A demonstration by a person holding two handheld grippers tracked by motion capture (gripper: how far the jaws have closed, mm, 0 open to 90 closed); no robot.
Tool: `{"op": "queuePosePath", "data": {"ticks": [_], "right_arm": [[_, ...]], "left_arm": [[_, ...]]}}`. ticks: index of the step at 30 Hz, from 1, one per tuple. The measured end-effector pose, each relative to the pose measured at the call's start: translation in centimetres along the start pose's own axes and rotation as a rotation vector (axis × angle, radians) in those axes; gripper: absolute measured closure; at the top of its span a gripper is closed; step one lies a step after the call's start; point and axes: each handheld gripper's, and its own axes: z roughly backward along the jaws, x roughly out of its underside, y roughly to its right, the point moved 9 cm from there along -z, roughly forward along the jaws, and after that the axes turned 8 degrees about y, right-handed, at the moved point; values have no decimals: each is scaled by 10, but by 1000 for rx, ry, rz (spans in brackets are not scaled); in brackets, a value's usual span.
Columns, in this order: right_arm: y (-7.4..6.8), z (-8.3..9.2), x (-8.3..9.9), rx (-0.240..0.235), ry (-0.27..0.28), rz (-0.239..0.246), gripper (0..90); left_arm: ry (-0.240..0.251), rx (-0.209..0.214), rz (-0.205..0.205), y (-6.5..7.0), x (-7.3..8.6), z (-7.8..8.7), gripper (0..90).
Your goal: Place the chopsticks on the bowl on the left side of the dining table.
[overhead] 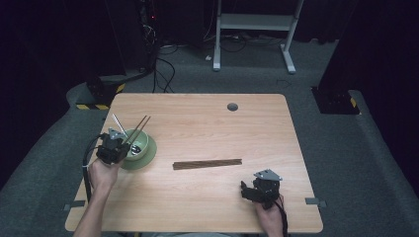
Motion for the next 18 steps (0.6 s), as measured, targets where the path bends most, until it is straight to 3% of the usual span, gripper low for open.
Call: {"op": "queuePosePath", "data": {"ticks": [18], "right_arm": [[0,0,0,-1,0,2,158]], "left_arm": [[-15,-2,1,-6,1,1,843]]}}
